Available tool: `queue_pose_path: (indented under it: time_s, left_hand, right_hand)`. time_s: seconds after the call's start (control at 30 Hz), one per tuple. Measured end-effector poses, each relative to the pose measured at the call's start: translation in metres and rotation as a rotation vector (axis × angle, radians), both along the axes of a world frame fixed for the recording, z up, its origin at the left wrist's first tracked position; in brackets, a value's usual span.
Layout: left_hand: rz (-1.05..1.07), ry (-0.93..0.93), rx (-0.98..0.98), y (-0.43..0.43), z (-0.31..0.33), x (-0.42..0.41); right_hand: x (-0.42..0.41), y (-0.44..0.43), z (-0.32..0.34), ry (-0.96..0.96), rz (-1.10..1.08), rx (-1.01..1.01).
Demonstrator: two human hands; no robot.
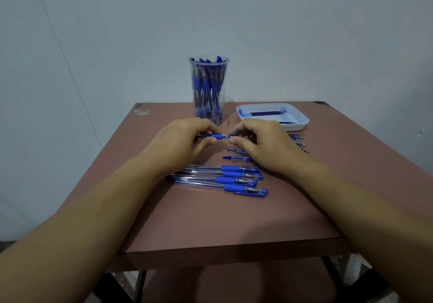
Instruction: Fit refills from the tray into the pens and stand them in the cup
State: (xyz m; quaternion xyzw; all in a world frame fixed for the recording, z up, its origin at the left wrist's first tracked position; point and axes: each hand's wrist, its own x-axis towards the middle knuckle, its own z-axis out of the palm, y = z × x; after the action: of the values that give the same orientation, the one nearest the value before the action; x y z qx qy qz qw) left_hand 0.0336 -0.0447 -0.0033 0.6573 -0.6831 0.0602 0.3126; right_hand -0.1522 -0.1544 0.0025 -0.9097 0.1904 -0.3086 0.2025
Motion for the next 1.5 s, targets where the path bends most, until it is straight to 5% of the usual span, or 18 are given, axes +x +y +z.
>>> queue_pose_path:
  time_s: [0.13, 0.47, 0.77, 1.5]
  left_hand:
    - [0.055, 0.022, -0.008, 0.002, 0.002, 0.004]
    - [0.109, 0.028, 0.041, 0.003, 0.003, 0.007]
    - [0.078, 0.058, 0.052, 0.003, 0.002, 0.004]
    - [0.043, 0.047, 0.028, 0.001, 0.002, 0.004]
  right_hand:
    - [-0.002, -0.004, 0.003, 0.009, -0.033, 0.02]
    - [0.004, -0.008, 0.004, 0.41, 0.082, -0.161]
    - [-0.006, 0.001, 0.011, 0.09, -0.029, -0.087]
    - [-0.012, -0.008, 0.01, 0.054, -0.025, 0.004]
